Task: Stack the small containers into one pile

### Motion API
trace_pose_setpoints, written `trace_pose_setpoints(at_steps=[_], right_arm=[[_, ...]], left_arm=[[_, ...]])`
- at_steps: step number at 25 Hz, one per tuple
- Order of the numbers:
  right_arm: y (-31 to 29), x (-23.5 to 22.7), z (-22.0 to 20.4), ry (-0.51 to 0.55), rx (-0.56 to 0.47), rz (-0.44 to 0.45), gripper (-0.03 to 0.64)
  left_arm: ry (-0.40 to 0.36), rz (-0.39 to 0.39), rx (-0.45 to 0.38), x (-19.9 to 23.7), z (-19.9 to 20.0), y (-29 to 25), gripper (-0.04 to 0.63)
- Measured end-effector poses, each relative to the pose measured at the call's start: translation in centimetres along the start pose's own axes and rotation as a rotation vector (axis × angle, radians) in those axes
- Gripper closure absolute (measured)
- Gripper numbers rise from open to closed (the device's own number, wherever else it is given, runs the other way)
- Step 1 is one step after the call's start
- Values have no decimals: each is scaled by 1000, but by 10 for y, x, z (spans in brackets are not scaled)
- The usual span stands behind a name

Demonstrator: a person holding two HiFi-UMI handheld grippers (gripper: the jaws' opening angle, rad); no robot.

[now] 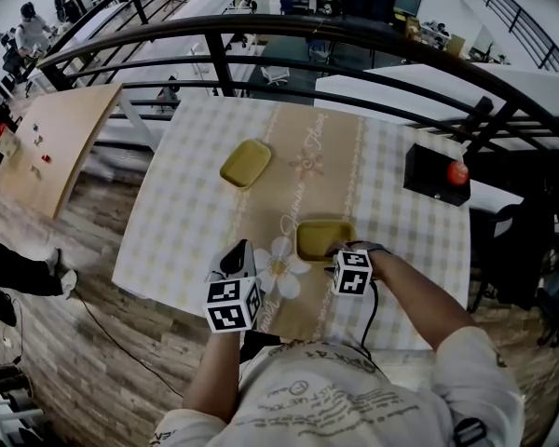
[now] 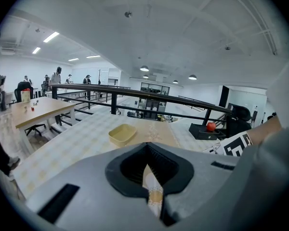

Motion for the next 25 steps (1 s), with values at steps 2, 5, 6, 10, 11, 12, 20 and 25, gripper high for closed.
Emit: trace_pose_setpoints(at_steps=[2, 5, 6, 10, 11, 12, 20, 25], right_arm=[[1, 1, 1, -3, -5, -2, 480], [4, -1, 1, -11, -22, -22, 479], [5, -1, 1, -19, -31, -28, 479], [13, -5, 3, -74, -104, -75, 510], [17, -7, 5, -91, -131, -97, 546], [21, -9, 6, -108, -158, -118, 579], [50, -28, 6, -324, -310, -286, 614], [74, -51, -12, -536, -381, -460, 615]], left_arm=[[-2, -5, 1, -1, 0, -1, 589], [-5, -12, 2, -2, 2, -3, 589], [-7, -14, 3, -3, 2, -4, 589], [-17, -32, 3, -7, 5, -8, 589], [-20, -37, 2, -8, 6, -9, 589], [-23, -43, 2, -9, 7, -10, 589], [-59, -106, -10, -25, 20, -19, 589], [-94, -164, -30, -38, 34, -26, 589]])
Point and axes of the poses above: the fingertips, and each gripper's own axes: y backward along the fingers, x to its left, z out of its top, the point moved 2 cm from there along y, backward along the fingers, and after that the axes turned 8 degrees about z, right-handed, at the moved point
